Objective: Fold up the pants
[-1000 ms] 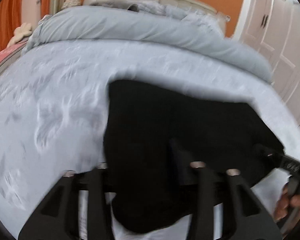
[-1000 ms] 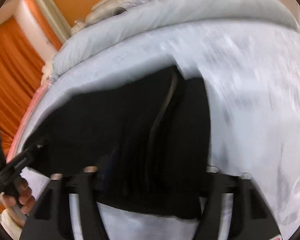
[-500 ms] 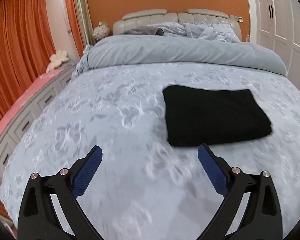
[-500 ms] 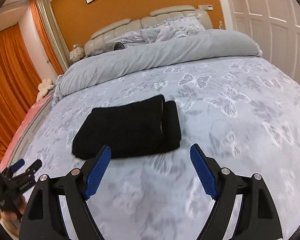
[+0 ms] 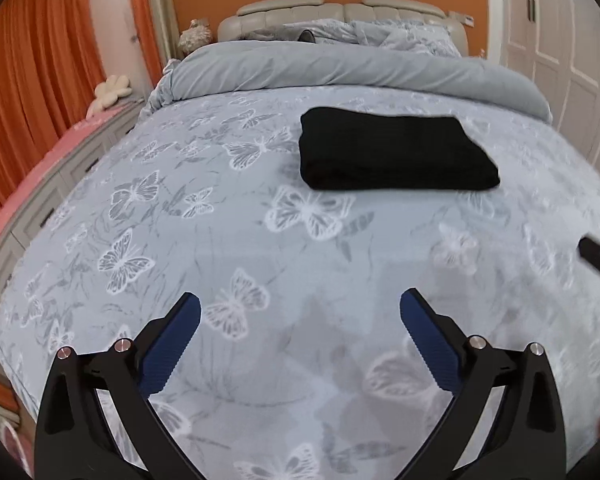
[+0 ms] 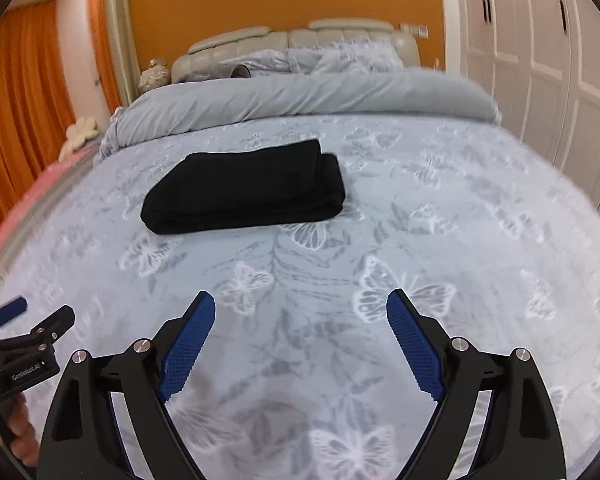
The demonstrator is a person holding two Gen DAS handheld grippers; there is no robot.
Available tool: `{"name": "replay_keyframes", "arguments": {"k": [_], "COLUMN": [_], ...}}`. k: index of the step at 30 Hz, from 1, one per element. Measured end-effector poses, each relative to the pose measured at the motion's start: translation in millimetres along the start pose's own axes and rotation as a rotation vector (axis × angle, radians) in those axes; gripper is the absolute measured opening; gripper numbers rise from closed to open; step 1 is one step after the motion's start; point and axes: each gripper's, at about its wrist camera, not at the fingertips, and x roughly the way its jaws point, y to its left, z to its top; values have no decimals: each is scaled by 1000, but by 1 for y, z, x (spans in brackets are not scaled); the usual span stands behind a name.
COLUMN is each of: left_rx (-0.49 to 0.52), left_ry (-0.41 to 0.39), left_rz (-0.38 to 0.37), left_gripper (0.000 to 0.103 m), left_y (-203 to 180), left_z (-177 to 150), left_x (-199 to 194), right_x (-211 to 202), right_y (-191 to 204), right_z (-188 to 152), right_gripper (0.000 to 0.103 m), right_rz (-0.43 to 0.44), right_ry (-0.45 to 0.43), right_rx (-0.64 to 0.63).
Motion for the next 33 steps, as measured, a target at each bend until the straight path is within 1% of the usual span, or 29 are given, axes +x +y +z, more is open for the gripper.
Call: {"name": "replay_keyframes", "arguments": {"k": [4,6,10,15,18,24,33], "left_rx": [18,24,21,39,40,46,29], "left_ry": [-9,-11,4,-7,-7,-6,-27], "left_rz": [3,7,-19,-28,-32,-34,-42], "left_gripper": [98,98,98,98,98,98,98], "left_y": [-5,-7,-11,-20,-22,-26,-30], "left_z": [-10,-11,-15,-16,-16,-18,-15], "left_x": [4,7,12,9,9,8,6], "right_x": [-11,-13,-4,0,-1,-3,-2], "right_y": [2,0,-7,-13,-13,-5,-3], "right_z": [-12,-16,-19,-20,-20,-24,-26], "right_gripper": [86,86,86,86,86,86,86], "right_rz": [-64,-70,-50,-31,-19,-23,-25], "right_ry": [-72,-83,-30,-5,-4,-3,0], "right_rx": [-42,-34,-8,41,52,13,7]}}
